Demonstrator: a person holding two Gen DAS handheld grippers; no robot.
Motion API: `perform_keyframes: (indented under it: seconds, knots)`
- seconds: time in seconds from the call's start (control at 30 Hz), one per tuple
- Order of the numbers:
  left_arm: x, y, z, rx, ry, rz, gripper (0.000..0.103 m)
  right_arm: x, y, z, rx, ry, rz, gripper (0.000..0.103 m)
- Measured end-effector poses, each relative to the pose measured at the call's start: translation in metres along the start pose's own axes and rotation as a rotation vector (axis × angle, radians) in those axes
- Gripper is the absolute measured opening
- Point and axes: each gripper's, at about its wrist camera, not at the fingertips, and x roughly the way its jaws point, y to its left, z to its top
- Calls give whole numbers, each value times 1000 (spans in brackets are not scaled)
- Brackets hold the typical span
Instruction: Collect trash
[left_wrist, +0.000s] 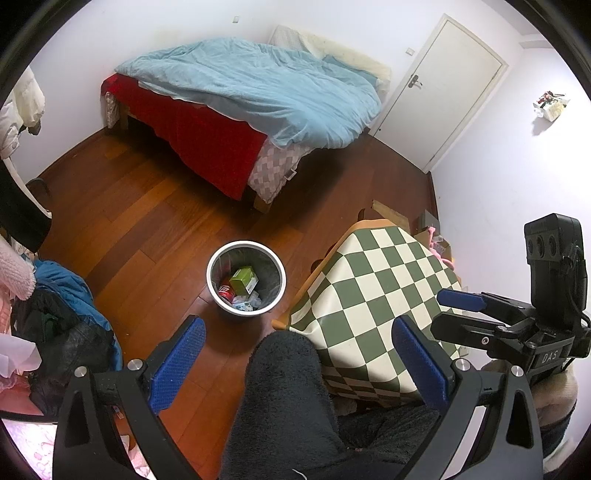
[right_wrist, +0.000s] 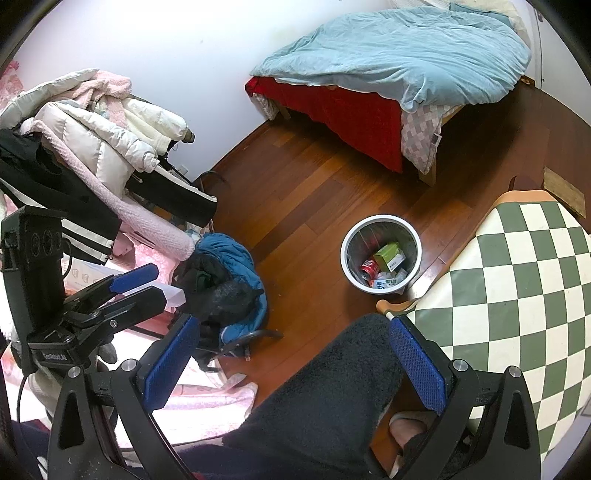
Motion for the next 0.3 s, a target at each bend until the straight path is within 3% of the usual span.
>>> perform_keyframes:
  seconds: [0.3]
  knots:
    - [-5,5,2,12,-10,-22,103,0,0,-1,-4,1,-2,103]
